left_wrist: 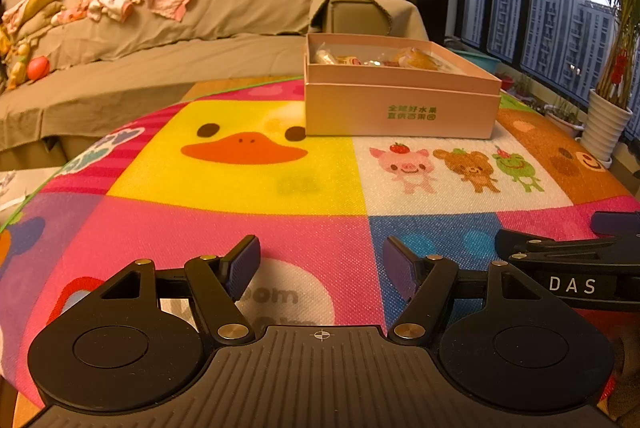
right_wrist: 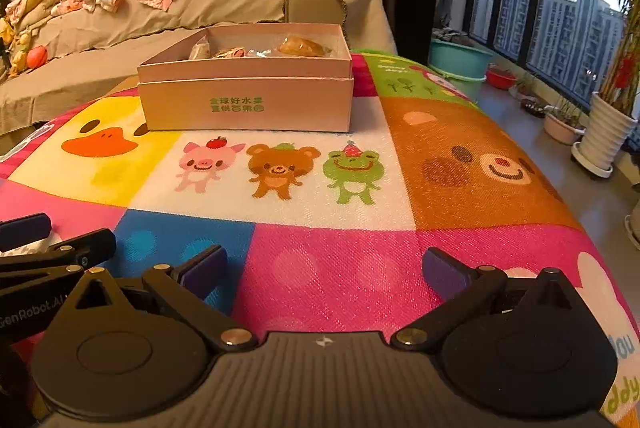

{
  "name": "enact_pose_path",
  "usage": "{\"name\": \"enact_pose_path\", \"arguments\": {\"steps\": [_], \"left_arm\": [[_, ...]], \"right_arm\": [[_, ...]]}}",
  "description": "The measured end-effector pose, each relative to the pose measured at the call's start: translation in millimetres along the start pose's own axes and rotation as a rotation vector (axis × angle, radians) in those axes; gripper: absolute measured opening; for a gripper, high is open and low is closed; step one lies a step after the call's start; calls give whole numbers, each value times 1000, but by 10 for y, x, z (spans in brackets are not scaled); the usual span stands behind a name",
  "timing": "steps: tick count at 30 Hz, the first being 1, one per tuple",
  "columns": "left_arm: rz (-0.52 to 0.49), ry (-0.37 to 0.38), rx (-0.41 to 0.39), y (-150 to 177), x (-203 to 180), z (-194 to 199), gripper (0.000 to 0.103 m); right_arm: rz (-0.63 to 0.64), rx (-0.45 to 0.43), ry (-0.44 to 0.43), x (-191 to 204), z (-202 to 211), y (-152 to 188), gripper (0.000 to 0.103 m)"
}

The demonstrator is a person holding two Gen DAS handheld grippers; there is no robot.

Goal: Organize objects

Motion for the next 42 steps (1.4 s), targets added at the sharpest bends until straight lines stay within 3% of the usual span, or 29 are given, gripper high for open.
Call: {"name": "enact_pose_path", "arguments": {"steps": [11,21,28,42], "left_arm": [[0,0,0,0,0,0,73],[1,0,0,0,-1,1,73],[1,0,0,-1,0,1,73],[2,0,0,0,0,2,73]], "right_arm": [[3,-4,-23,-17,-11,-2,103],[93,-76,34,93,56,6,103],[11,-24,-28,-30,-19,2,103],[-12,-12,-42,-45,-22,16,103]]}}
Point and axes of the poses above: each gripper's, at about its wrist camera, not at the fingertips, and z roughly against the way its jaws point, x to its left, y to its underside, the point moved 3 cm from there along -z, roughly the way its jaws point, and after that the axes turned 12 degrees about y, right-handed, at the moved point
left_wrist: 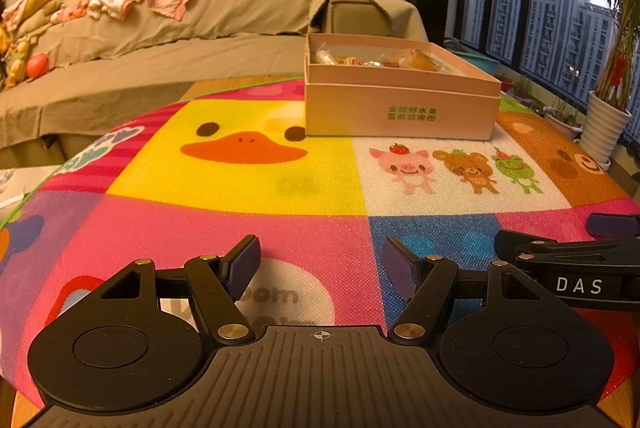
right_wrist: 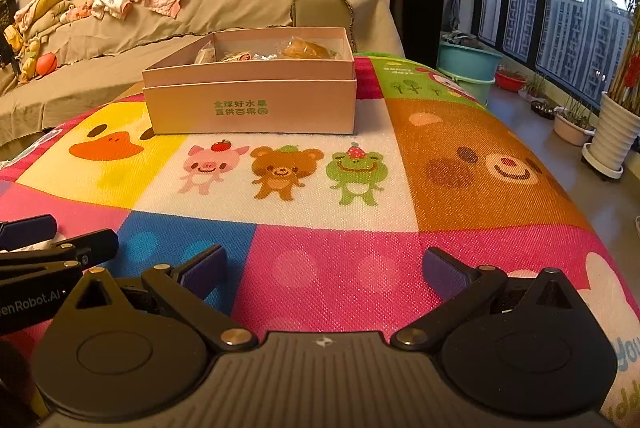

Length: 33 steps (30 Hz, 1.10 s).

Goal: Organize objects

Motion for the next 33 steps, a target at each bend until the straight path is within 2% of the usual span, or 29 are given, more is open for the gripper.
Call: {"name": "enact_pose_path", "arguments": {"steps": [33], "left_arm": [[-3,-11,3,-5,-22,-7,74]], "right_arm": [[0,0,0,5,2,2,103]]}}
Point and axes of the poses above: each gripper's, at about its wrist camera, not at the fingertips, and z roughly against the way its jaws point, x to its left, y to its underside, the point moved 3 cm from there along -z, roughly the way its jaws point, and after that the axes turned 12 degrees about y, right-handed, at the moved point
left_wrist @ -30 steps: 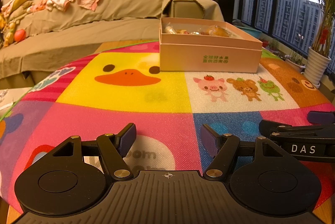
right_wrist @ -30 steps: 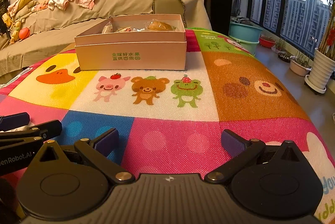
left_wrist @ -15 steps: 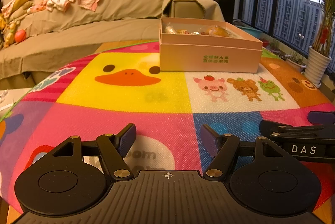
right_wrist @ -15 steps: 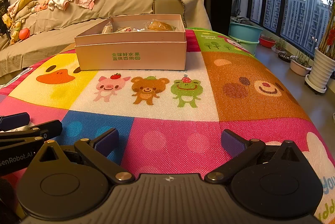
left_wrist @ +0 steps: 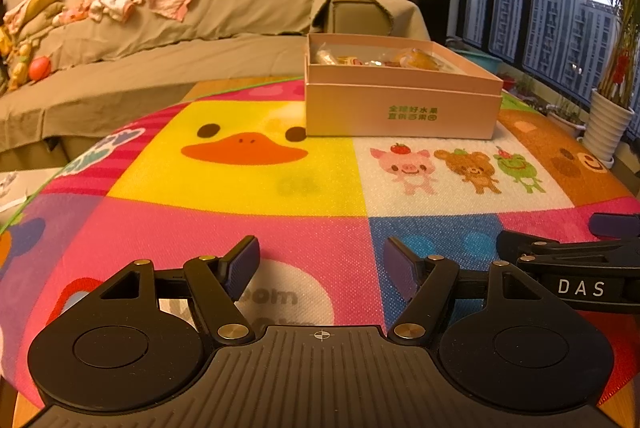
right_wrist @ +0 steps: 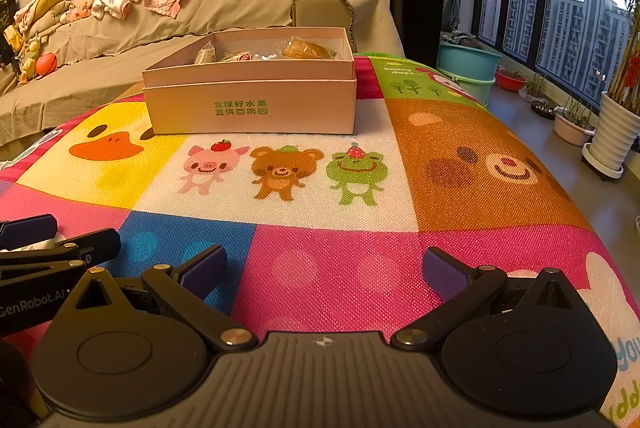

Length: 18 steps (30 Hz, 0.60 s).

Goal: Organize objects

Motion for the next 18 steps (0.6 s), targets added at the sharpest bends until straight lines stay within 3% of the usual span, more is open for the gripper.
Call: {"name": "enact_pose_path", "arguments": {"steps": [18], "left_arm": [[-5,-3,2,-7,-7,-1,74]], "right_arm": [[-1,0,0,11,4,2,103]]}}
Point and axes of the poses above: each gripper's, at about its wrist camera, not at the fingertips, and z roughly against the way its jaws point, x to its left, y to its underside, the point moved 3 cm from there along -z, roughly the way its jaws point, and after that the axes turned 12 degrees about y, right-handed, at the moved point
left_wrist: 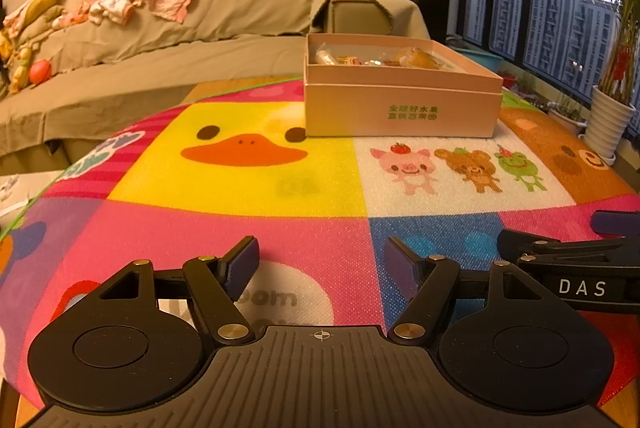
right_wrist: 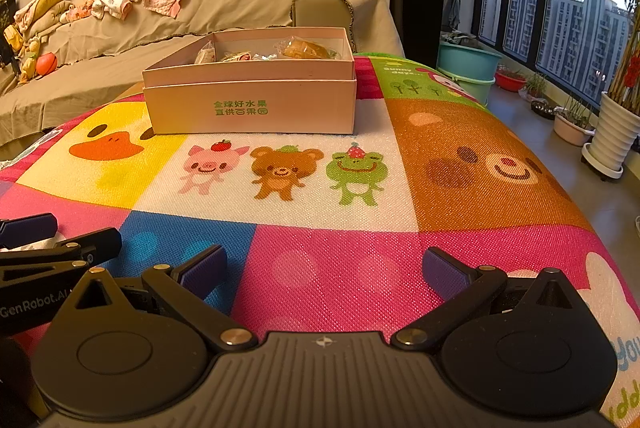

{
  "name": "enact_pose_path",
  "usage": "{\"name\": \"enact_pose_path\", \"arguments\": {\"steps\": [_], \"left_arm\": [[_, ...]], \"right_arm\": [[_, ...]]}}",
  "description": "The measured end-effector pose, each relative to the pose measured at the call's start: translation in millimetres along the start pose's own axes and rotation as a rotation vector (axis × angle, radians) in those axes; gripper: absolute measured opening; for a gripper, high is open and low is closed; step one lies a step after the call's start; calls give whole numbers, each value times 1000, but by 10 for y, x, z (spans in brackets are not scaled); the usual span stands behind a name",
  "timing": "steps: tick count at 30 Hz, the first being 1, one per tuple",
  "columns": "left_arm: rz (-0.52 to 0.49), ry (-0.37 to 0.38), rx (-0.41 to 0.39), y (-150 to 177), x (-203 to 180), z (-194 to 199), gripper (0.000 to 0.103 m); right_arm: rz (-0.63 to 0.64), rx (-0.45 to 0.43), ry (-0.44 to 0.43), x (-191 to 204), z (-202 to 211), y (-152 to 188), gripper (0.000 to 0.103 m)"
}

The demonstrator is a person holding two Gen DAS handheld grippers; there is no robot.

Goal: Organize objects

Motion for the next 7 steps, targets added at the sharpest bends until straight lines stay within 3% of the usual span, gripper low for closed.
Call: {"name": "enact_pose_path", "arguments": {"steps": [7], "left_arm": [[1,1,0,-3,-5,-4,74]], "right_arm": [[0,0,1,-5,-1,0,103]]}}
Point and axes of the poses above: each gripper's, at about its wrist camera, not at the fingertips, and z roughly against the way its jaws point, x to its left, y to its underside, the point moved 3 cm from there along -z, roughly the way its jaws point, and after that the axes turned 12 degrees about y, right-handed, at the moved point
